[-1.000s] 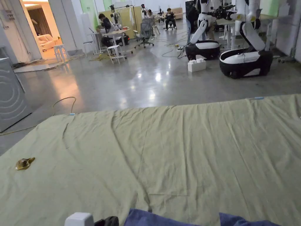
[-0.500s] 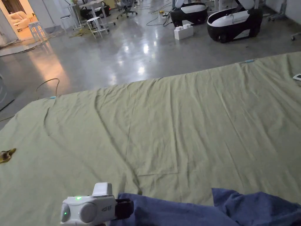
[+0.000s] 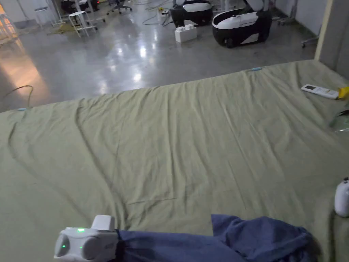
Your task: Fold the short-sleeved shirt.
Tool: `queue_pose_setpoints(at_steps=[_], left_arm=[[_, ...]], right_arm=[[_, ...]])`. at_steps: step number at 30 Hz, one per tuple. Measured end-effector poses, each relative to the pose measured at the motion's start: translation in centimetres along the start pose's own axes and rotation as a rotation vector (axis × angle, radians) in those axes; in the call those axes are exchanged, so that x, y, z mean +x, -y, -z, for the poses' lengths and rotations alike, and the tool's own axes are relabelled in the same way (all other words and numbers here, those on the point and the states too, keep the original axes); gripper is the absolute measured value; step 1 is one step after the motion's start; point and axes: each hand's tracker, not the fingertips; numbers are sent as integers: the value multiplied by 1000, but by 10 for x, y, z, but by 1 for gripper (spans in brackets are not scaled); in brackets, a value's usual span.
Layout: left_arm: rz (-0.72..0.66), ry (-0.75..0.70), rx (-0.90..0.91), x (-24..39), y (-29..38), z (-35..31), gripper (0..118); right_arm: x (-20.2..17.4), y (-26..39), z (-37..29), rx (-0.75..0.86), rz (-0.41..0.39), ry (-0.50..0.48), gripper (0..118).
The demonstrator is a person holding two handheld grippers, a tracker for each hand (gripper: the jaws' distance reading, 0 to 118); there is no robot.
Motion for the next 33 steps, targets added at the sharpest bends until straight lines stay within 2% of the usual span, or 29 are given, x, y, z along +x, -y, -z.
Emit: queue_pose_setpoints(at_steps=[1, 2, 3, 5, 6, 8, 9, 10, 11, 14, 16, 18, 20, 21, 22, 25, 26, 28, 33], left_arm=[[-20, 16, -25, -10, -11, 4, 6], [-38, 31, -51, -20, -22, 9, 6], [-24, 43, -70, -19, -26, 13, 6], [-8, 59, -100, -21, -31, 21, 6], [-19, 61, -107, -25, -36, 24, 6], [-30, 59, -113, -27, -37, 27, 6], [-32, 57, -112, -27, -36, 27, 6], [-29, 54, -107, -26, -34, 26, 6], [-20, 53, -101, -23, -31, 24, 6], [-25, 61, -89, -22, -26, 13, 6], [-44, 74, -90, -29, -29, 8, 6], [-53, 83, -93, -34, -31, 6, 6], [-62, 90, -96, -37, -34, 4, 6], [-61, 87, -94, -36, -33, 3, 6], [-59, 85, -90, -33, -30, 0, 6], [-21, 60, -37, -14, -12, -21, 5], [13, 57, -2, -4, 3, -39, 4], [-33, 75, 105, -28, 16, -89, 3], [-160, 207, 406, -111, 75, -304, 3]], right_arm=[[3, -5, 7, 9, -12, -8, 0], [7, -11, 19, 11, -26, -20, 7], [12, -17, 34, -20, -31, -26, 25], [23, -28, 74, -93, -74, -23, 70], [27, -30, 92, -137, -115, -40, 75], [38, -30, 131, -167, -229, -57, 74], [42, -27, 149, -196, -258, -56, 74], [47, -23, 165, -231, -249, -52, 74], [56, -18, 182, -286, -210, -65, 74], [75, -7, 217, -413, 27, -113, 74], [77, -4, 230, -393, 75, -112, 74], [72, -4, 239, -408, 60, -99, 63], [62, -4, 238, -405, 6, -73, 38], [58, -5, 237, -397, -23, -53, 29], [56, -6, 235, -392, -19, -58, 22], [55, -13, 222, -364, -13, -52, 15], [55, -17, 214, -336, 5, -47, 13], [53, -30, 188, -246, 14, -83, 12], [41, -78, 118, -27, 19, -123, 12]])
